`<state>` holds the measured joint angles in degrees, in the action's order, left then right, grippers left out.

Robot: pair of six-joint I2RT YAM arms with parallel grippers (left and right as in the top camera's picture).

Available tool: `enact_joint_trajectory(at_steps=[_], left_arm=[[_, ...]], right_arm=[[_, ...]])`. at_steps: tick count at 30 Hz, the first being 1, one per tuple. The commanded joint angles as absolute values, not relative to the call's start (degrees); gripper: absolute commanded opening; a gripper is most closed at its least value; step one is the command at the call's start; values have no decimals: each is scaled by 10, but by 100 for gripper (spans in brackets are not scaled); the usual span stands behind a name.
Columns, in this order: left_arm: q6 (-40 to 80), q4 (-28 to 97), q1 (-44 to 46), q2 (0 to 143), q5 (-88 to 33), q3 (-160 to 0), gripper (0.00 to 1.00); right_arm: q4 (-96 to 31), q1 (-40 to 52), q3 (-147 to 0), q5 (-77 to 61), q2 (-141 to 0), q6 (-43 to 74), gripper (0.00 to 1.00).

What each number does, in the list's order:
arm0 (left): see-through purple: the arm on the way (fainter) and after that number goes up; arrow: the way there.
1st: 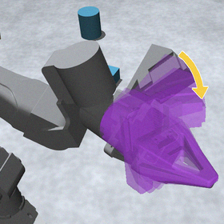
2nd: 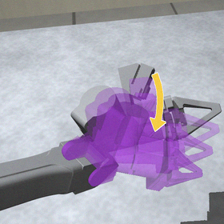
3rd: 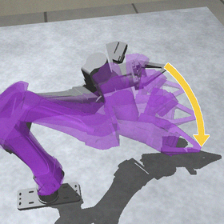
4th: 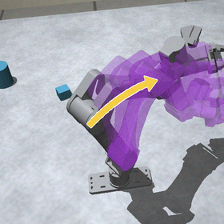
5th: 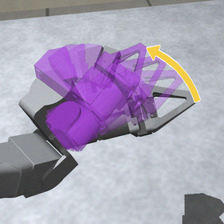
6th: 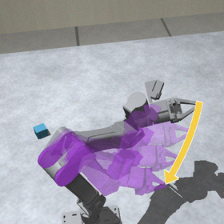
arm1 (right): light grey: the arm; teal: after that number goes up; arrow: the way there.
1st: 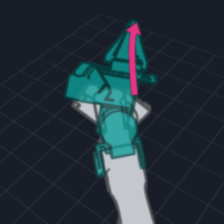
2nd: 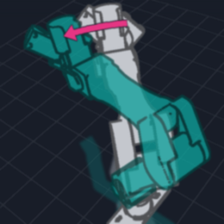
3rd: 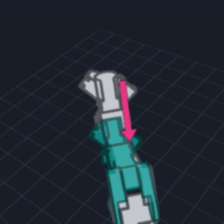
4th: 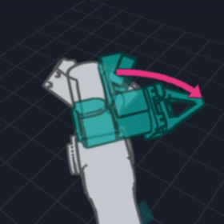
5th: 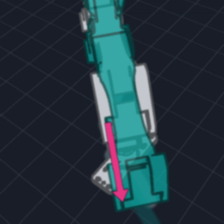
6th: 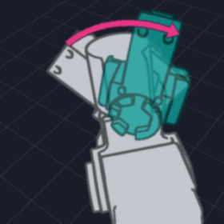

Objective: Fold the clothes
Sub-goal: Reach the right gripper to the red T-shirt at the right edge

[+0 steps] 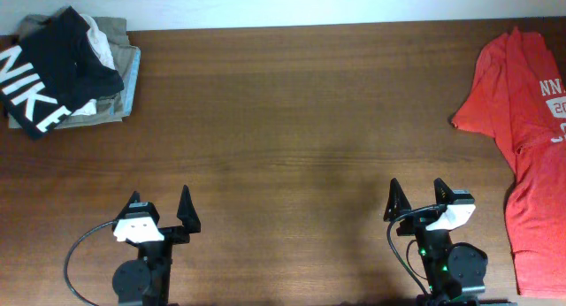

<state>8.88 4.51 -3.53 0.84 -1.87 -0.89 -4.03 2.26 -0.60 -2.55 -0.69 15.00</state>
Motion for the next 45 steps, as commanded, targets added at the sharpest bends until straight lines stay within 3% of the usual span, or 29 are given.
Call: enact_joint_trajectory(at_steps=[1,18,21,23,26,28,30,34,39,45], left_arm=[[94,47,-37,4,-11,-5,99],[94,47,-37,4,-11,-5,99],[94,47,-37,4,-11,-5,99],[94,47,-37,4,-11,-5,99],[94,47,-37,4,-11,-5,99],[94,47,-37,4,-11,-5,99],[94,47,-37,4,-11,-5,99],[94,47,-37,4,-11,-5,99],[94,47,-37,4,-11,-5,99],[94,47,-37,4,-11,-5,99]], right_arm=[[-43,26,-3,-23,-2,150,99],[-42,26,-3,-24,-2,153,99],[-18,26,-3,-207,-2,384,99],[38,26,-3,-210,-2,464,99],[162,26,-12,-225,-4,456,99],[156,25,-51,-196,-22,392,99],[119,25,-154,-111,-115,297,99],[-128,11,-489,145,-460,211,99],[-368,-175,-898,148,-892,193,99],[-389,-328,-921,98,-1071,182,99]])
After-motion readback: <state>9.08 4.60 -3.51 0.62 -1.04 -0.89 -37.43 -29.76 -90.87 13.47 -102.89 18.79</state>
